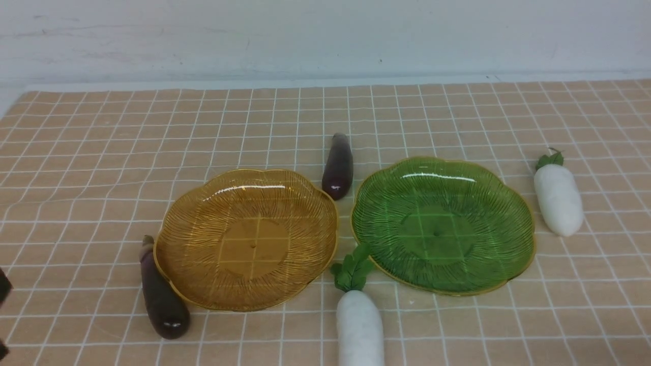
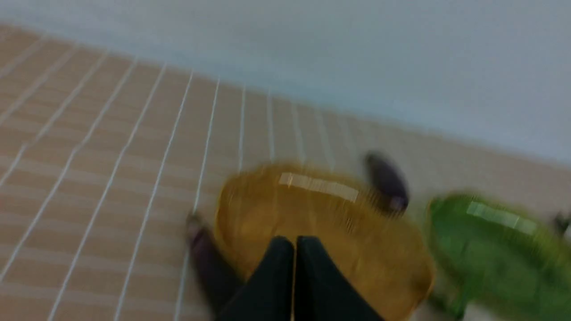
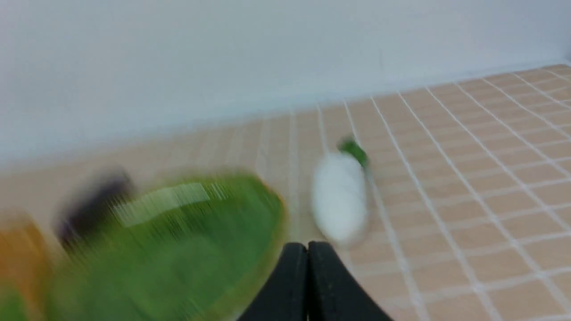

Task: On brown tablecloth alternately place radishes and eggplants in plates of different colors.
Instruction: 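Pick up the eggplant and place it in the yellow plate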

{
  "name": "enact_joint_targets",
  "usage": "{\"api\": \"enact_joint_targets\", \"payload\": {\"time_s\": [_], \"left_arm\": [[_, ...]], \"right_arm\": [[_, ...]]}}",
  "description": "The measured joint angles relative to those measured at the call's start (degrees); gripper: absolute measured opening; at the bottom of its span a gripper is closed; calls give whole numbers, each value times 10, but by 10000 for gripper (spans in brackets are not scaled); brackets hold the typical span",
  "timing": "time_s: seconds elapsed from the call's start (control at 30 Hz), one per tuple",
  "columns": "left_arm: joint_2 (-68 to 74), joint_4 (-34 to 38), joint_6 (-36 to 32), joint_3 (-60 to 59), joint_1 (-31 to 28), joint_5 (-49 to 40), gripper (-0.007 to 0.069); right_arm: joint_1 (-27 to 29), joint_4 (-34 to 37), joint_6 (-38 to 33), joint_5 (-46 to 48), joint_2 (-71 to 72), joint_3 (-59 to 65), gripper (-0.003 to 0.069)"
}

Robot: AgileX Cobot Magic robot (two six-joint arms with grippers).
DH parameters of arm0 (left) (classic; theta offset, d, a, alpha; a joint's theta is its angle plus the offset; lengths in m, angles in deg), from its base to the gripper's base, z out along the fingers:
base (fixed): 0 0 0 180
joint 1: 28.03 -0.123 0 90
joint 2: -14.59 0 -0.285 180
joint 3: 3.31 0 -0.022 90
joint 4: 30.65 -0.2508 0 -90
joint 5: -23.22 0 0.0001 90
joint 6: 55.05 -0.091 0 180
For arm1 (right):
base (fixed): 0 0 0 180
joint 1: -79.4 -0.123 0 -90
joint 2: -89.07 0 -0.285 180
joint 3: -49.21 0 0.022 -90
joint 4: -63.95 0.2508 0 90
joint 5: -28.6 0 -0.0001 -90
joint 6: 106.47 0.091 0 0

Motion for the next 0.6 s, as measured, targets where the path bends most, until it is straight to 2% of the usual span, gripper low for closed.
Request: {"api": "enact_joint_targets", "payload": {"time_s": [0.03,0.07,0.2,0.3,0.4,0.6], "left_arm": [[51,-18,-3,35,0,-87,-3],[85,-33,-3,55,0,-131,-3],[241,-81,-6,103,0,-246,-3],[337,-79,-7,106,0,-246,-3],[417,-37,-13,112,0,-221,-3],[480,13,-25,132,0,-175,-3]], "right_arm": [[0,45,17,-24,0,0,-15],[0,94,36,-45,0,0,-15],[0,165,50,-66,0,0,-15],[0,181,52,-68,0,0,-15],[0,191,54,-61,0,0,-15],[0,191,47,0,0,0,-15]]}}
